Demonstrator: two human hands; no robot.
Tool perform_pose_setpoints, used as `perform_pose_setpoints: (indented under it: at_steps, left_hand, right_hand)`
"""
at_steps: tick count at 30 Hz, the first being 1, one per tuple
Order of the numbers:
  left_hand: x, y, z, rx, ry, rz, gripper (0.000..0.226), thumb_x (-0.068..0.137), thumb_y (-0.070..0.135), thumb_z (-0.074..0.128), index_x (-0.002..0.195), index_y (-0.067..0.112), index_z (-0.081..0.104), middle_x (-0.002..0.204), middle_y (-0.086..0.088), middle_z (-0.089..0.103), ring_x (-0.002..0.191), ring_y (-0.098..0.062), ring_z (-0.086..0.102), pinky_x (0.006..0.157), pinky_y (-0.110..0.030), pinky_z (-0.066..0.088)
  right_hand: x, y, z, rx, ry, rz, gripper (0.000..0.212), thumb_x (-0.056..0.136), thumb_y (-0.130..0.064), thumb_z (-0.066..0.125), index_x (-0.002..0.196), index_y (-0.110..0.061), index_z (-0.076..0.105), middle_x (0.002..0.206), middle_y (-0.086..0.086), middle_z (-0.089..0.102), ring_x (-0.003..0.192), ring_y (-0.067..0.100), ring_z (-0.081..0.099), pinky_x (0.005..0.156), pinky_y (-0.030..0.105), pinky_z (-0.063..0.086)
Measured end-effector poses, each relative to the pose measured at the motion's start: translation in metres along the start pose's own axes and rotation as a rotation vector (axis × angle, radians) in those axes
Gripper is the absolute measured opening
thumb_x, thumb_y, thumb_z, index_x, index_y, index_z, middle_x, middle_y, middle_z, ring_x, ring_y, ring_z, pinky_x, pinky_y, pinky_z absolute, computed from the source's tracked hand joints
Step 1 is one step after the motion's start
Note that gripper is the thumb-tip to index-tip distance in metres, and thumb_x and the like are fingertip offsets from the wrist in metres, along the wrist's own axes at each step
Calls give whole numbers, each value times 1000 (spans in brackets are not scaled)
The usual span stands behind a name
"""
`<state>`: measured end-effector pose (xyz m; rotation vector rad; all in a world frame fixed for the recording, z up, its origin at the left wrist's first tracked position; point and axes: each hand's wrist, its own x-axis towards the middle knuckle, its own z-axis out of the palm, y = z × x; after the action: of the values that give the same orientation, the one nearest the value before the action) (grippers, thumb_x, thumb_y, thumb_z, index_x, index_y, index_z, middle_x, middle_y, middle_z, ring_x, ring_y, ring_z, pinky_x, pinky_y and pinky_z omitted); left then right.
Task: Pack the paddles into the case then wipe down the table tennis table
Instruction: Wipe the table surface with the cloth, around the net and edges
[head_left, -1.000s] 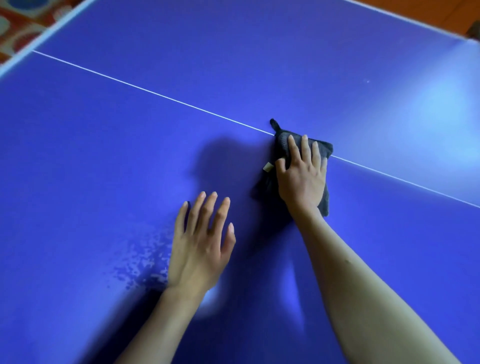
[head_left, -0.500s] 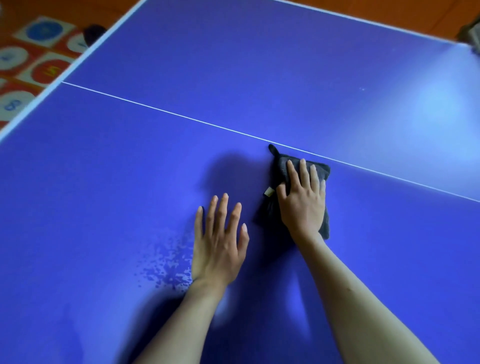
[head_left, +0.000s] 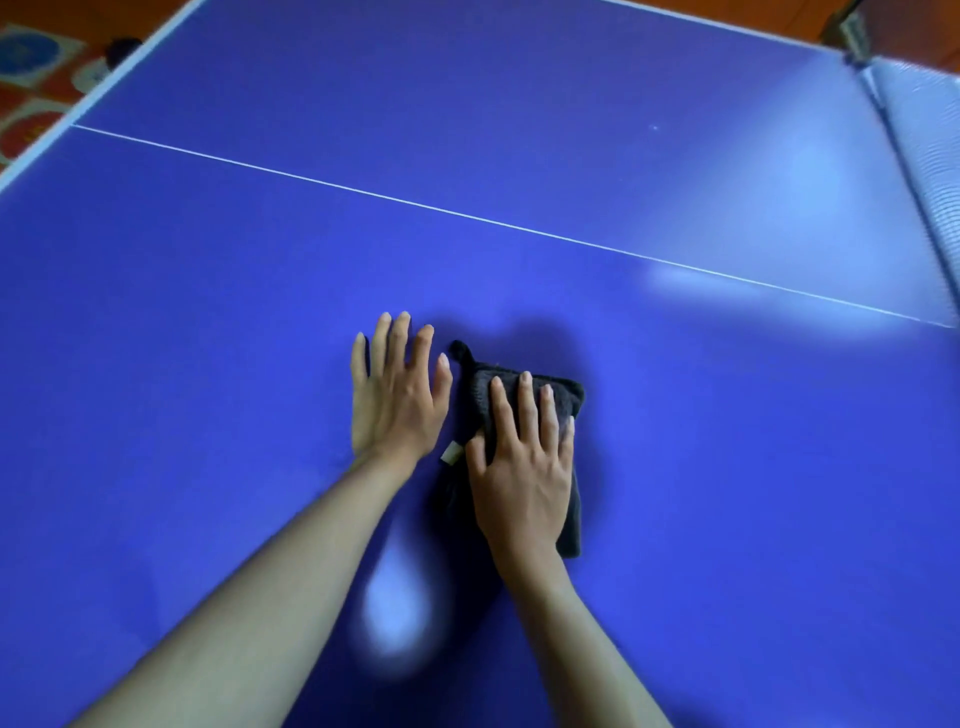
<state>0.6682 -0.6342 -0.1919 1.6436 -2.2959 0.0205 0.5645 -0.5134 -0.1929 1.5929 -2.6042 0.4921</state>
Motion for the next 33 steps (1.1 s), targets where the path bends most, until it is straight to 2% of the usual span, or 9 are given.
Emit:
perform_pose_setpoints:
  at_steps: [5, 11, 16, 21, 27, 33]
  left_hand:
    - [-3, 2, -6, -14, 16, 13, 46, 108, 37, 29, 139, 11, 52, 150, -13, 50, 148, -35, 35, 121, -53, 25]
    - [-3, 0, -2, -38, 46, 20, 41, 109, 33, 33, 137, 11, 54, 148, -12, 52, 147, -34, 37, 120, -53, 26]
    - [-2, 0, 1, -46, 48, 20, 42, 109, 34, 33, 136, 11, 55, 148, -13, 53, 145, -34, 40, 118, -53, 30]
    - [-2, 0, 1, -20, 1, 18, 46, 110, 36, 33, 144, 12, 53, 153, -12, 50, 148, -32, 38, 120, -55, 29]
    - [-2, 0, 1, 21, -61, 23, 47, 109, 36, 33, 149, 17, 49, 163, -11, 38, 153, -29, 32, 123, -57, 23]
    - [-4, 0, 7, -16, -48, 38, 51, 109, 34, 39, 158, 20, 39, 167, -13, 30, 153, -32, 32, 120, -61, 27]
  right_hand:
    - [-73, 1, -13, -13, -12, 1, 63, 93, -40, 46, 156, -31, 48, 168, 3, 37, 156, 26, 31, 124, 54, 30]
    - [-69, 4, -16, -7, -48, -9, 67, 93, -43, 43, 160, -36, 40, 170, 1, 31, 159, 23, 25, 127, 54, 25]
    - [-8, 13, -5, 16, 3, 8, 68, 92, -45, 43, 158, -35, 43, 169, 2, 35, 158, 24, 27, 127, 53, 23]
    - [68, 15, 8, 4, -41, 31, 67, 93, -47, 39, 160, -37, 40, 170, 0, 32, 158, 23, 24, 128, 53, 18]
    - [159, 11, 28, 7, -57, -34, 64, 95, -45, 42, 159, -36, 42, 169, 0, 34, 157, 24, 25, 128, 52, 18]
    - [232, -7, 45, -5, -68, 4, 64, 96, -45, 42, 159, -35, 41, 169, 0, 33, 158, 25, 24, 129, 53, 16]
